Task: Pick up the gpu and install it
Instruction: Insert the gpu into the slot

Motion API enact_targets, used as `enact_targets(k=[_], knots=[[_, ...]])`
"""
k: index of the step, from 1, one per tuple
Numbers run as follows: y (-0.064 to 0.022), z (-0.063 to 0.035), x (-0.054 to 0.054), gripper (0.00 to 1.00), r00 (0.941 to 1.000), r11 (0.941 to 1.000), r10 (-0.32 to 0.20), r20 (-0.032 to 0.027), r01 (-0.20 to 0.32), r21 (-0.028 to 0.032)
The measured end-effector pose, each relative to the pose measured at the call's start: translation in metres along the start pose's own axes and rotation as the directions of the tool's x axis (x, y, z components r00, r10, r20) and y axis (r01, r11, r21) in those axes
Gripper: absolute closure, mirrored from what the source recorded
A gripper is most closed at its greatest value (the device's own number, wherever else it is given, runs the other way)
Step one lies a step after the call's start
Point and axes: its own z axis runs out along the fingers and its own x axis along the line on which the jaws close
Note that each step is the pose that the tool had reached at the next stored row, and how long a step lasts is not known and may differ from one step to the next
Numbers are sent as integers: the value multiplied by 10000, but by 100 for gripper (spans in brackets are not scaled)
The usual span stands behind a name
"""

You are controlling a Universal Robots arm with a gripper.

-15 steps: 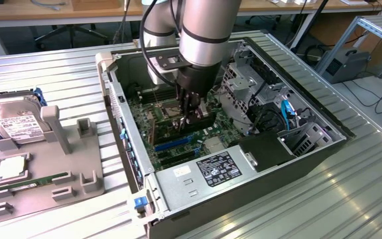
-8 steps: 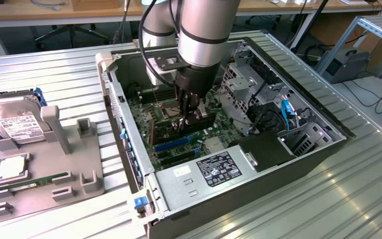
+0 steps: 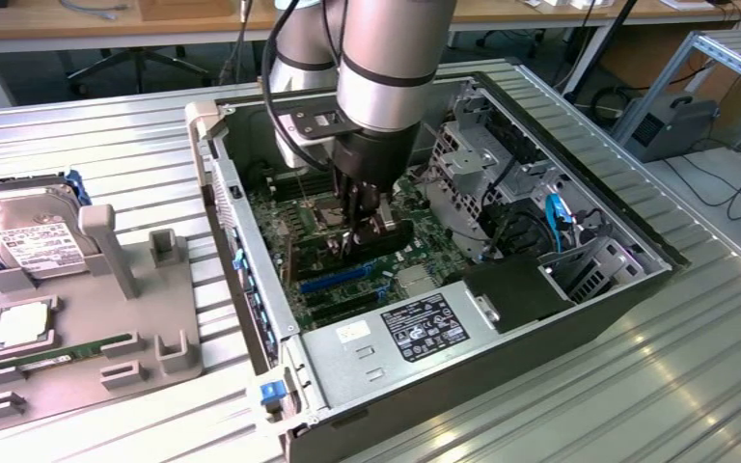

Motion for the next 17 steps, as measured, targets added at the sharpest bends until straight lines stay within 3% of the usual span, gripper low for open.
enact_targets(k=[14,17], knots=[[94,26,0,73,9997,9997,246,-67,-246,0],[111,31,1,73,9996,9997,256,-111,-256,2]])
